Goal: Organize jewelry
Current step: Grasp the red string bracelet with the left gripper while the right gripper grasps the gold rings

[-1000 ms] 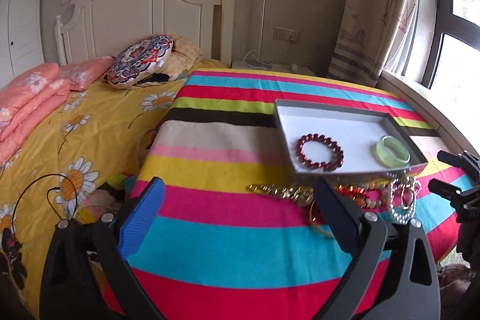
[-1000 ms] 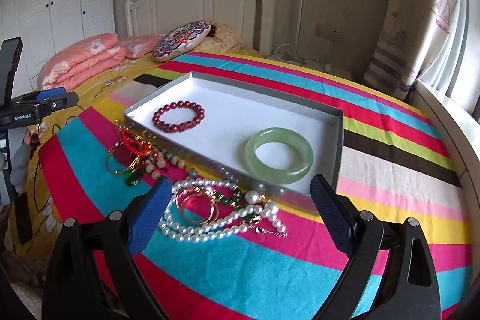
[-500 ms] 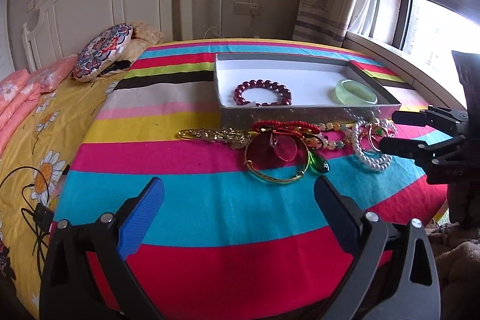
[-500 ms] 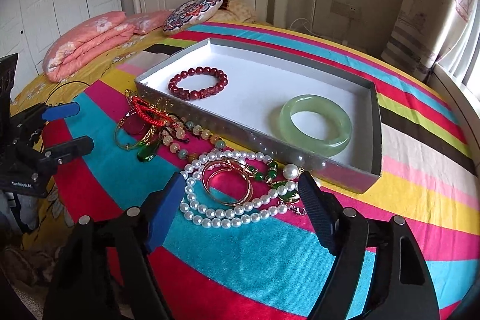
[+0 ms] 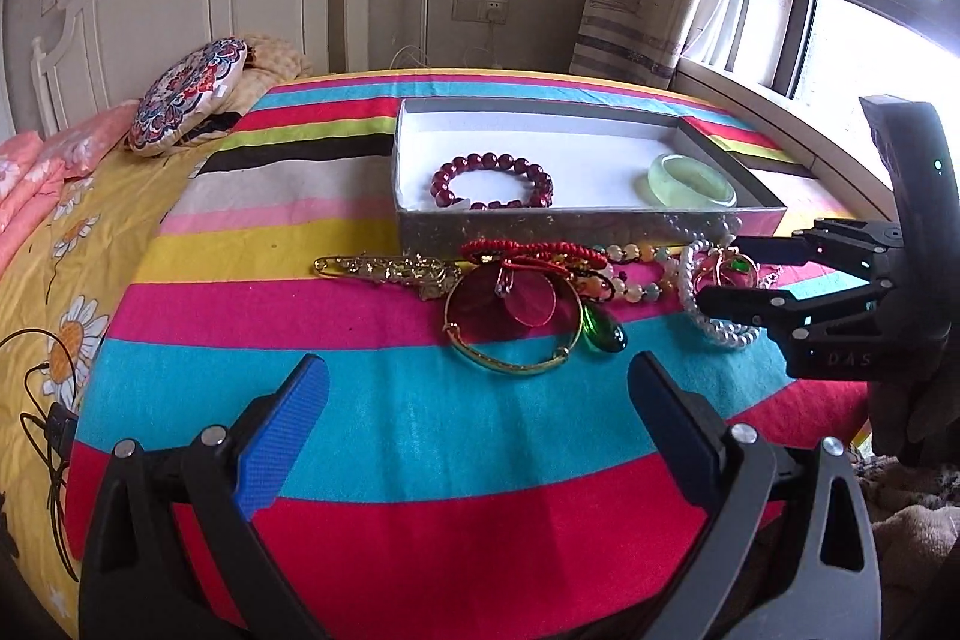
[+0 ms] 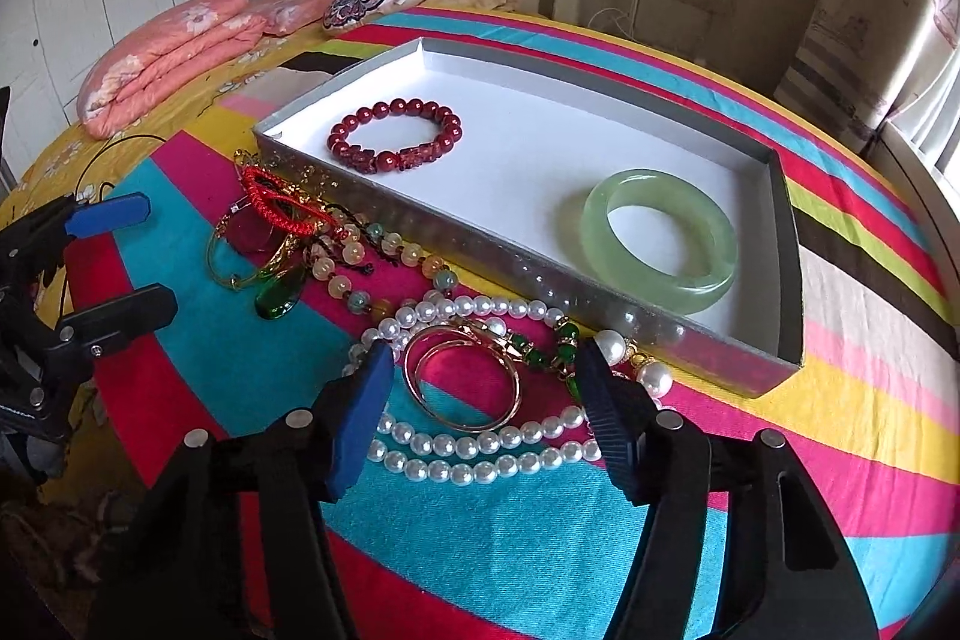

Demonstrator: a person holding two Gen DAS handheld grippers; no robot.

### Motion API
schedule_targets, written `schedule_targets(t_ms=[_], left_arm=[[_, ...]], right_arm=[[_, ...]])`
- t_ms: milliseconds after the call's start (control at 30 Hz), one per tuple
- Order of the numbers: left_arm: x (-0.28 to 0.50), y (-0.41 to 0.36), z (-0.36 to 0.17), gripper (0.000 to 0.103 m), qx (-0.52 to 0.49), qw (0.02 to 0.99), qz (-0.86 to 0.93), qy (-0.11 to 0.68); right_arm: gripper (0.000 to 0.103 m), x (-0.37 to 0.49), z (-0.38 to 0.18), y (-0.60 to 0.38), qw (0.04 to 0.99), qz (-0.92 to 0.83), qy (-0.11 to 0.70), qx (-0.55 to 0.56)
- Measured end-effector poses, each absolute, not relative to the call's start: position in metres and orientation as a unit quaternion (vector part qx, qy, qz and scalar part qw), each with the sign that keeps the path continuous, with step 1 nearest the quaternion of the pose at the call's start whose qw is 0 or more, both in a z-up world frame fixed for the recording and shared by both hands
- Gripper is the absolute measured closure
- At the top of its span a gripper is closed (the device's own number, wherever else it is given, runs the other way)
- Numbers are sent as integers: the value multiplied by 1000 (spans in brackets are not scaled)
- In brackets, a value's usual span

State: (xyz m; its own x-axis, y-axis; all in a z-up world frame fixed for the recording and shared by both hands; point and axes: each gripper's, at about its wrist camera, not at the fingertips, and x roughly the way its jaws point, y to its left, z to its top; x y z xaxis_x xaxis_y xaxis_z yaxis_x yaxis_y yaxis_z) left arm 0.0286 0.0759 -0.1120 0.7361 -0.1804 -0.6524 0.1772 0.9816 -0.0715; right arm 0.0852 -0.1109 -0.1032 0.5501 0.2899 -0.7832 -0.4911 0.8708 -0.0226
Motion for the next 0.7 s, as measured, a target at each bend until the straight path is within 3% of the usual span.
schedule_targets(t_ms=[133, 300, 467, 700], left_arm=[[38, 74, -109, 4, -7, 932, -96, 349], [49, 69, -102, 6, -15, 933, -107, 343], [62, 59, -98, 25, 4, 935, -115, 337], [68, 56, -102, 26, -1, 929, -133, 347]], right_arm=[[62, 85, -102, -117, 877, 220, 413, -107], [62, 85, -98, -125, 883, 220, 405, -87], [62, 82, -89, -127, 890, 228, 387, -77], [62, 82, -88, -131, 890, 232, 387, -66]])
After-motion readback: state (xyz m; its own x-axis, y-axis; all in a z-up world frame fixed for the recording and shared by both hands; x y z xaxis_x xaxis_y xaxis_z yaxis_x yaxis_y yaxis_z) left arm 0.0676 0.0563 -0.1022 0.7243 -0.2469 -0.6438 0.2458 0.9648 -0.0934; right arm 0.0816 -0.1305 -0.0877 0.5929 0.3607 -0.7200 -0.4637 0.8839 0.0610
